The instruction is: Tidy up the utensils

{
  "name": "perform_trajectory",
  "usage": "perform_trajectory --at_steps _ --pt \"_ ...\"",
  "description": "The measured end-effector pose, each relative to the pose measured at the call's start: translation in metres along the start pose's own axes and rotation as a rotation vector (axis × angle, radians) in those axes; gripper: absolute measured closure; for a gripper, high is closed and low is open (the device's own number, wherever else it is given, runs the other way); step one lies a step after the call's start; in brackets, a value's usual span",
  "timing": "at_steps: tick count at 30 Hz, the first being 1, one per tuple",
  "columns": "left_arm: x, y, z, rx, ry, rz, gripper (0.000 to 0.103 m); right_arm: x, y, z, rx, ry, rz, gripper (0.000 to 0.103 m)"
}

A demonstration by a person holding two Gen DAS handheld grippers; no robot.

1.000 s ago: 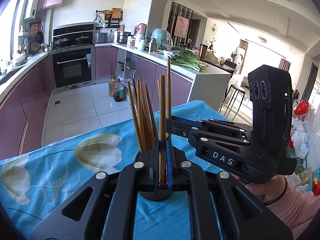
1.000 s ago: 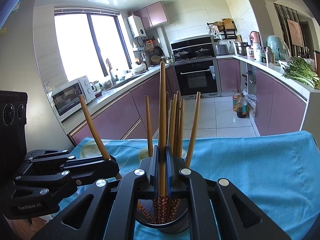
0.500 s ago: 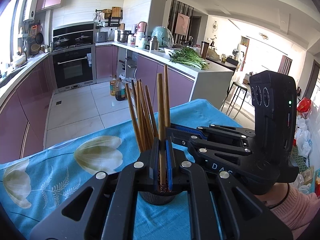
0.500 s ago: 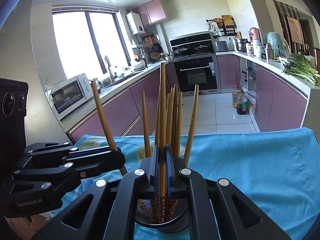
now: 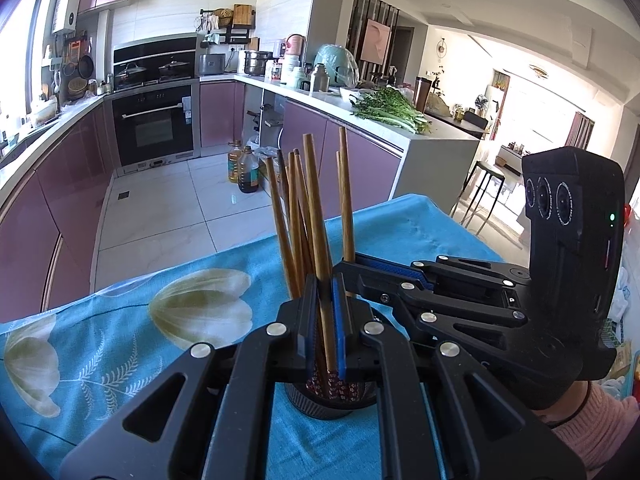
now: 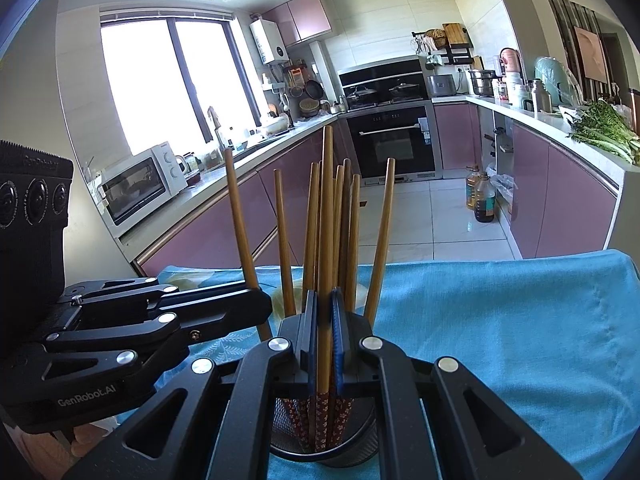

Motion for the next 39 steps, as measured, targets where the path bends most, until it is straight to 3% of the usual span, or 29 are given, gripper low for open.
perform_trajectory --at_steps 18,24,25,28,30,32,34,39 --pt "0.011 -0.025 0.012 0.008 0.033 0.057 0.095 0.002 0.000 -0.005 0.006 -0.011 0.009 0.095" --pt "0.019 -0.020 0.015 0.012 0.041 0.039 0.091 0.005 0.006 -0.002 0.005 -0.008 0.005 0.095" --pt "0.021 -0.015 0.017 0.004 0.043 0.026 0.087 0.005 0.008 -0.001 0.007 -0.002 0.003 0.093" --pt "0.028 -0.001 0.020 -0.037 0.050 -0.017 0.066 0.008 0.013 0.003 0.012 0.014 -0.007 0.075" --pt "0.034 0.011 0.024 -0.065 0.052 -0.052 0.062 0.009 0.017 0.005 0.020 0.025 -0.016 0.066" --pt "0.040 0.024 0.027 -0.106 0.059 -0.086 0.042 0.013 0.023 0.007 0.035 0.037 -0.031 0.050" --pt "0.047 0.038 0.031 -0.153 0.065 -0.119 0.033 0.016 0.029 0.010 0.049 0.057 -0.045 0.047" --pt "0.064 0.067 0.041 -0.255 0.078 -0.188 0.008 0.027 0.041 0.023 0.099 0.112 -0.083 0.023"
Point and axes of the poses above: each gripper's, at about its wrist camera, not at the fingertips, and y roughly against the way its jaws point, z to its left, x to its underside, the point moved 3 cm from there along -y, roughly the way its jaws point, and after that the axes turned 1 degree about -x, right-handed, at the moved point
